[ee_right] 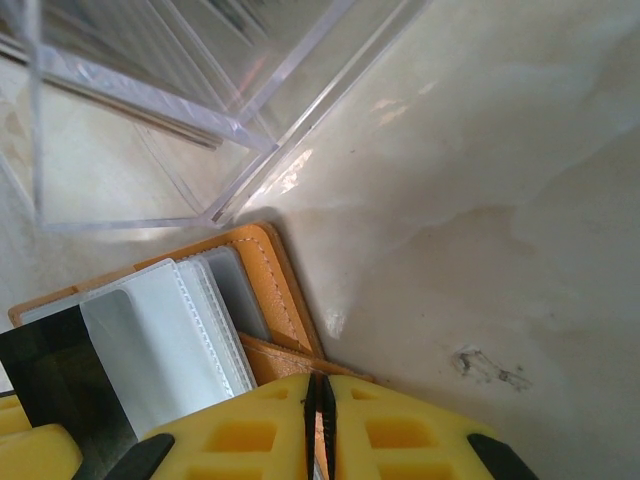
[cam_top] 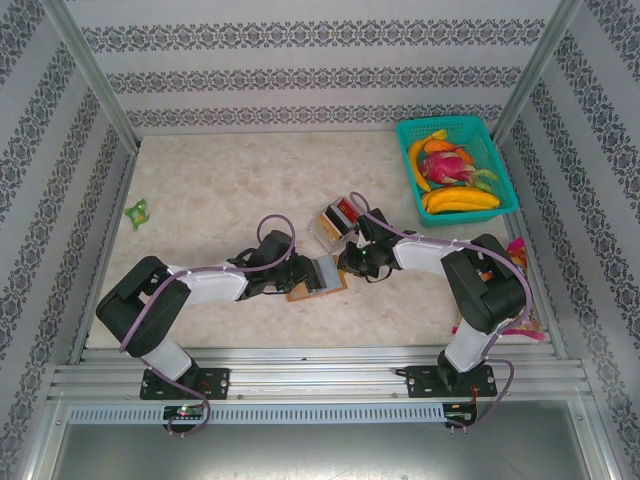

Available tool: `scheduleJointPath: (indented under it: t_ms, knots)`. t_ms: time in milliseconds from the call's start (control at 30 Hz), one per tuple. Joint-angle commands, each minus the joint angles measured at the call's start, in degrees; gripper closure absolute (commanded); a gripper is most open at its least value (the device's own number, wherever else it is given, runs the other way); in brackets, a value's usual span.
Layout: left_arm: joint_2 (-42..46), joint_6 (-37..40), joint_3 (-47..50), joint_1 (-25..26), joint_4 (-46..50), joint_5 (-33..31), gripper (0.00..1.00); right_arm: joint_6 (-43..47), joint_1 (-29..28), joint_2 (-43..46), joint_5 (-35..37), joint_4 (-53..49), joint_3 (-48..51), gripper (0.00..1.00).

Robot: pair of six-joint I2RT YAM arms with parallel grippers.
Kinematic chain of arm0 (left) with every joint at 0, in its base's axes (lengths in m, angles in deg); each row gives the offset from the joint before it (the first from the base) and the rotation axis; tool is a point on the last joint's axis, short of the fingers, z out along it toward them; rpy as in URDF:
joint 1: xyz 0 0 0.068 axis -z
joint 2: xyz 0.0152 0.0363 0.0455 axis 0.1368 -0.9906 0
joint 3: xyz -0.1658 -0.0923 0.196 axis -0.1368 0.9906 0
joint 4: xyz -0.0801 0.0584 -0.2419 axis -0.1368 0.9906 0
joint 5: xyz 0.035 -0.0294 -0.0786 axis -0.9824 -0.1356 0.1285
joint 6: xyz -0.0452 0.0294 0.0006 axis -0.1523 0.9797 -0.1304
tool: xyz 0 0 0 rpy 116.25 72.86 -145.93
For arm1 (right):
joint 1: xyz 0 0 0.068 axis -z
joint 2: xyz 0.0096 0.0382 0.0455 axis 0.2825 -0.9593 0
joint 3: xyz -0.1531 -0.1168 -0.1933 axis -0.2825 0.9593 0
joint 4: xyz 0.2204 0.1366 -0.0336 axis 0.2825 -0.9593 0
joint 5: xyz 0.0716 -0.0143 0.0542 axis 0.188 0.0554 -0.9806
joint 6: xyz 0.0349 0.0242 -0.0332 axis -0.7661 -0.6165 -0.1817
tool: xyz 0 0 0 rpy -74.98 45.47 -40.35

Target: Put the credit cards into the card holder

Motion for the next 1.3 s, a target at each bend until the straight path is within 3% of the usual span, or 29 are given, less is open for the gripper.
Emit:
scheduleJointPath:
  t_ms: [0,267,567,833,967,1133,1267]
  knots:
    - [1.5,2.2,-1.0,0.9,3.5,-2.1,0.76,0.0,-0.9,-2.4,-0.1,-3.0,1.2,0.84]
    - [-0.4,4.5,-3.0,0.9,4.3,-1.5,0.96,0.2,-0.9,-2.8,-0.6,-3.1,0.9,0.85]
    - [-5.9,5.5,-6.8,0.8,4.9,2.7,0.97,0.2,-0.9,-2.3,-0.3,-3.1,1.3,0.85]
    - [-4.2,6.5,-2.6,-1.9,1.2,7.5,1.0,0.7,-0.5,-2.4,0.0,-3.6,1.2,0.85]
    - [-4.7,8.5,-3.4,-3.6,0.7,11.3,0.94,0.9,0.0,-2.6,-0.3,-3.7,1.3,0.85]
    - [-7.2,6.7,-5.1,-3.4,-0.6,11.6,0.87,0.4,-0.1,-2.5,-0.4,-3.2,1.5,0.85]
    - [-5.8,9.6,-7.5,-2.9,7.8,8.0,0.75,0.3,-0.3,-2.2,-0.4,-3.3,1.4,0.85]
